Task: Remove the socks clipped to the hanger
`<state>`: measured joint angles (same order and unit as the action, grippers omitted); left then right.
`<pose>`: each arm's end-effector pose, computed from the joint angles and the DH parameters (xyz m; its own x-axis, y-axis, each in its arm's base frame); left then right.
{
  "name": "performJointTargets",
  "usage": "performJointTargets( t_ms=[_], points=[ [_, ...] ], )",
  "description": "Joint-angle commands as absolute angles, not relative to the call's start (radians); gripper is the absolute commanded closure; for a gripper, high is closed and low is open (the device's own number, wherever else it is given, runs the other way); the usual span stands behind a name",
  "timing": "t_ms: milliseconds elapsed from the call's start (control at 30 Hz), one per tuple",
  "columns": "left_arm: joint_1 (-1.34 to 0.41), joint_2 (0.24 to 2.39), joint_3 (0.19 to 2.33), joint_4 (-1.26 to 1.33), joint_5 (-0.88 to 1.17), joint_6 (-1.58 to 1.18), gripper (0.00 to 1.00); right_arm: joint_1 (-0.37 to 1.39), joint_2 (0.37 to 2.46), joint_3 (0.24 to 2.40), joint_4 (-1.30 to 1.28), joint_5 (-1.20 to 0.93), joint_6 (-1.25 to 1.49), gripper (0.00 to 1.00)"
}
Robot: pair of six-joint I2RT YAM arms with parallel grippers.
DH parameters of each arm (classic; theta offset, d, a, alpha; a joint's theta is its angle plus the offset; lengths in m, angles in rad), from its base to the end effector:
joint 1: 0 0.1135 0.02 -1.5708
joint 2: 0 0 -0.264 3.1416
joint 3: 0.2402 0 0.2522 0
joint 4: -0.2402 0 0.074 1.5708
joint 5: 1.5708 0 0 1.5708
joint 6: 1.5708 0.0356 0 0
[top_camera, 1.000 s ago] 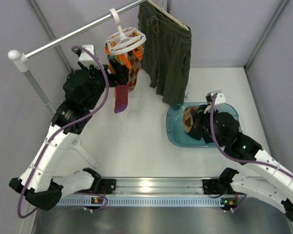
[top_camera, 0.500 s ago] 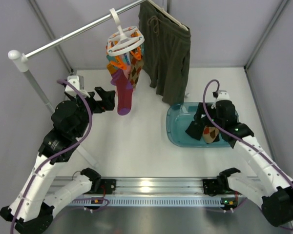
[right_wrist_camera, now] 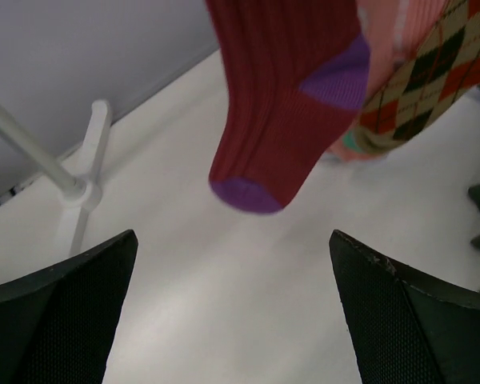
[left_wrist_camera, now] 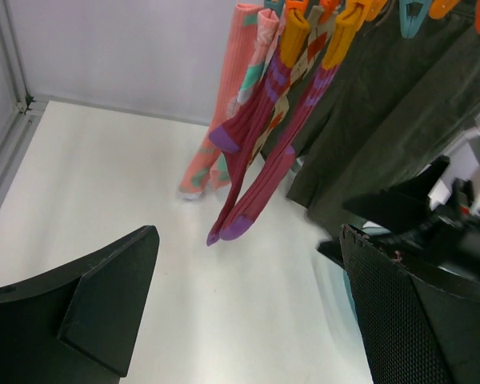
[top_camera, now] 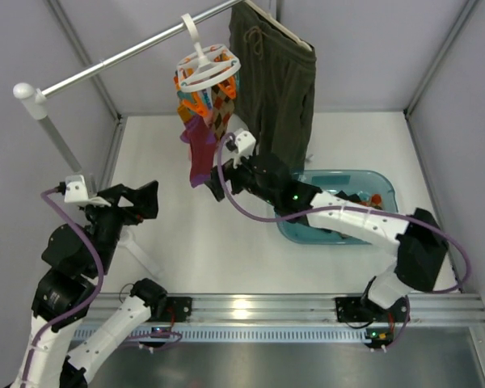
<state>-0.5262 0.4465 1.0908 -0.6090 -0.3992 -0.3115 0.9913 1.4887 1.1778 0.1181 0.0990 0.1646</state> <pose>0.0488 -0.0124 0.4264 -0.0098 -0.3208 -0.9471 0.1301 0.9387 -0.3193 0.1986 0.2971 0.3378 -0.2312 -0.0556 -0.9713 -0.7518 0.6439 0.1421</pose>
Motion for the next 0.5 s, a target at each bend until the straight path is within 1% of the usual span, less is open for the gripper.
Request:
performJointTargets(
  t_ms=[0, 67, 100, 133, 200, 300, 367, 400, 433, 467],
  points=[
    [-0.523, 0.430, 1.071, -0.618, -0.430, -0.301, 0.01, 1.008, 1.642, 1.336, 0.334, 0.210, 0.089, 0.00],
    [-0.523, 0.430, 1.066, -0.618, -0.428, -0.299, 0.02, 1.017, 1.730, 1.411, 0.366, 0.241, 0.063, 0.02],
    [-0.525, 0.430, 1.060, -0.618, -0.426, -0.298, 0.02, 1.023, 1.755, 1.431, 0.391, 0.317, 0.058, 0.03],
    [-0.523, 0.430, 1.057, -0.618, -0.426, -0.298, 0.01, 1.028, 1.778, 1.451, 0.397, 0.339, 0.057, 0.07],
    [-0.523, 0.430, 1.048, -0.618, -0.423, -0.301, 0.02, 1.028, 1.828, 1.494, 0.413, 0.411, 0.060, 0.10],
    [-0.523, 0.433, 1.046, -0.620, -0.419, -0.299, 0.01, 1.020, 1.879, 1.534, 0.414, 0.391, 0.066, 0.12],
    [-0.523, 0.437, 1.049, -0.618, -0.419, -0.296, 0.02, 1.019, 1.900, 1.549, 0.416, 0.381, 0.066, 0.17],
    [-0.523, 0.443, 1.054, -0.617, -0.419, -0.296, 0.02, 1.019, 1.905, 1.548, 0.422, 0.373, 0.060, 0.21],
    [-0.523, 0.449, 1.058, -0.618, -0.416, -0.296, 0.01, 1.019, 1.907, 1.542, 0.443, 0.362, 0.051, 0.40],
    [-0.525, 0.454, 1.063, -0.617, -0.414, -0.299, 0.02, 1.016, 1.904, 1.539, 0.451, 0.365, 0.040, 0.51]
  ],
)
